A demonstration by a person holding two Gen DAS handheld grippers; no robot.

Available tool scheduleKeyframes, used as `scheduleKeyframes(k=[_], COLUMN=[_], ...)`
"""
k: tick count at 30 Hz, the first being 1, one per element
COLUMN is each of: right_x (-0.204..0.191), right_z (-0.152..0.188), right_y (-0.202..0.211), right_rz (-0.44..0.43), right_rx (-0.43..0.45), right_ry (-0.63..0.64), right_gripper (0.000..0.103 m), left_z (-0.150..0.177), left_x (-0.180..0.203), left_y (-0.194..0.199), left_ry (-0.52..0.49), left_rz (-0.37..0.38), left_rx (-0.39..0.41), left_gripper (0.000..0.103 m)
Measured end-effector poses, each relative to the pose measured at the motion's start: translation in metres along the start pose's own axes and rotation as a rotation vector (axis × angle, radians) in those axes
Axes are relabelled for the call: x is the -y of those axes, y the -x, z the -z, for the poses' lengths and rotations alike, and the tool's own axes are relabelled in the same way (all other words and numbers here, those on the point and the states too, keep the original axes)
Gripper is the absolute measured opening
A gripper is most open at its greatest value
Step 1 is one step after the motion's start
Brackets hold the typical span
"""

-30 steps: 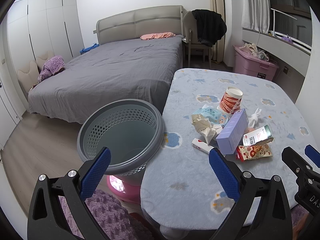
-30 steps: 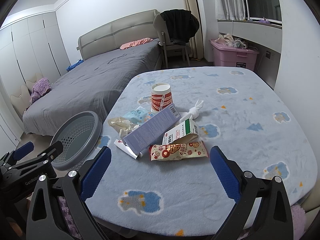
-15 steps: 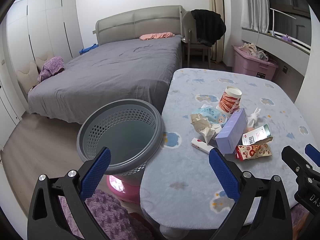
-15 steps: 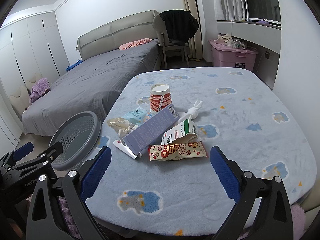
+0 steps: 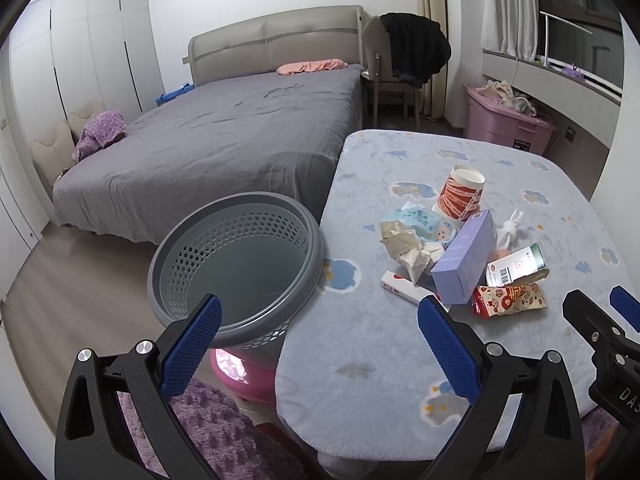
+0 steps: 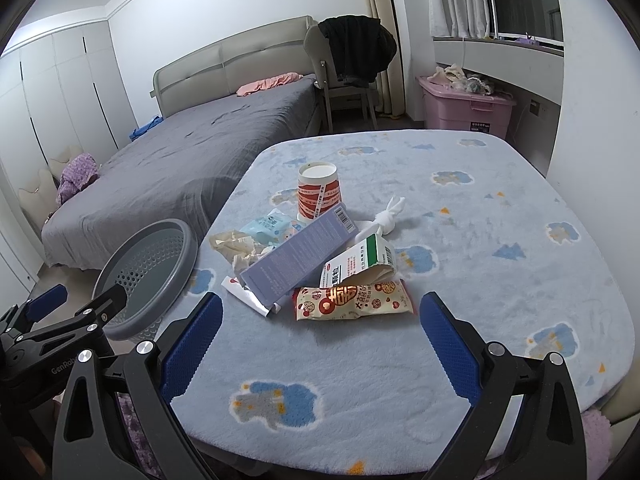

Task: Collect trash

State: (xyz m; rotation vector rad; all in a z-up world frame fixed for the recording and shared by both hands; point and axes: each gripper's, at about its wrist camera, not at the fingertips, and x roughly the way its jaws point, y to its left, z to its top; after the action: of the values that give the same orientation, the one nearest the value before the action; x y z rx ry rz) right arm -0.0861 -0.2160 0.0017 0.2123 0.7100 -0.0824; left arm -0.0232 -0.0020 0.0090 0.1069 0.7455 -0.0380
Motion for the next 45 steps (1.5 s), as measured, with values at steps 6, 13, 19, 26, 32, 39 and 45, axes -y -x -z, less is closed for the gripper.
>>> scheduleKeyframes(k=[6,13,19,26,32,39,45], right_x=[0.017,0.044,0.055,0.05,0.05,0.035,0.028], right_z=[0.002,0.008,0.013,0.019,0.019,0.015,0.011], right_y=[-0.018,-0.045,-0.072,-0.095,-0.107,-0.121,-0.129], right_rz=[0.012,0.032,0.009,-0.005,-0.033,-0.028,-0.001], right_rx=[-0.028,-0.081,-0.137,-0.188,-0.219,-0.231,-0.224], right_ry=[-0.015,-0.039,-0.052,-0.005,-0.038,-0.018,-0.006], right_gripper=[0.094,0.094,0.094,0.094,0.094,0.094,0.094], left_z=[0.001,0.003,0.006,0.008,0.01,0.011,0.011], left_x=[0.004,0.01,0.021,0.027,0.026,0.026,0.022], left_y=[-0.018,-0.043,-0.063,-0.08,-0.089,-0.097,-0.1], left_ry=[-0.009,-0.011,-0.031,-0.034,-0.027,-0.024,-0.013], left_rz=[-0.006,0.003,0.026,0.033,0.035,0.035,0.045], left_rx=[-0.035,-0.086,-0.124,-0.156,-0.174,-0.189,-0.19], left_gripper=[0.097,0.097,0.097,0.097,0.097,0.097,0.097])
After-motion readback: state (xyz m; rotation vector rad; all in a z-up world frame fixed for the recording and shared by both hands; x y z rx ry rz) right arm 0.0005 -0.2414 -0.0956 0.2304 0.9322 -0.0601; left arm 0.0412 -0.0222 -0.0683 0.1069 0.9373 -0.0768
